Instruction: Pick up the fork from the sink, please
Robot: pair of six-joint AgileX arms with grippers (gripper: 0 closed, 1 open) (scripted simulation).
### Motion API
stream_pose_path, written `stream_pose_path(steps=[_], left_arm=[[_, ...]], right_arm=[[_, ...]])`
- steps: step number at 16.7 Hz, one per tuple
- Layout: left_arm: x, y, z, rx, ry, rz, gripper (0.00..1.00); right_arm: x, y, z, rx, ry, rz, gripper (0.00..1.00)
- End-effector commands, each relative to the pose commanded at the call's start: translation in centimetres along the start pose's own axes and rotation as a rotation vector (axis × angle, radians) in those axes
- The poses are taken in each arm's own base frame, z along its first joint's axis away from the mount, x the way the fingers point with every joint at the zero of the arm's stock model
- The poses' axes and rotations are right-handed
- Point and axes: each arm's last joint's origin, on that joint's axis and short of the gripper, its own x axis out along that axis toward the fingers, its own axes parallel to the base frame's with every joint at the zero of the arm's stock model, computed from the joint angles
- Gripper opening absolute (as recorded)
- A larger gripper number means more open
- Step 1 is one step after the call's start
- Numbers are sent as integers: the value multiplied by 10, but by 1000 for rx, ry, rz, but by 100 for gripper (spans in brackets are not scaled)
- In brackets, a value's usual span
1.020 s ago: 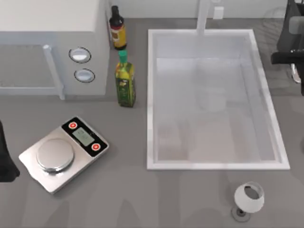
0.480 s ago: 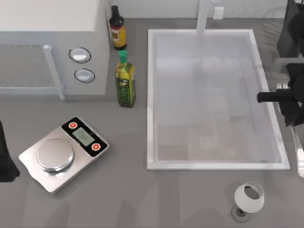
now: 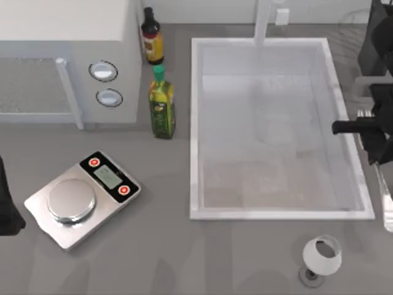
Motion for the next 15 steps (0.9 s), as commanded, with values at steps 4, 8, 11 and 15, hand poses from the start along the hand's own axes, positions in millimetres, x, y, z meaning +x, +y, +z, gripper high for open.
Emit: stream_pose_path(steps=[4, 8, 11, 15], left_arm=[[0, 0, 0, 0, 0, 0, 100], [0, 0, 0, 0, 0, 0, 100], [0, 0, 0, 0, 0, 0, 100], [0, 0, 0, 0, 0, 0, 100]], right_arm=[[0, 0, 0, 0, 0, 0, 60], [0, 0, 0, 0, 0, 0, 90], [0, 0, 0, 0, 0, 0, 100], [0, 0, 0, 0, 0, 0, 100]])
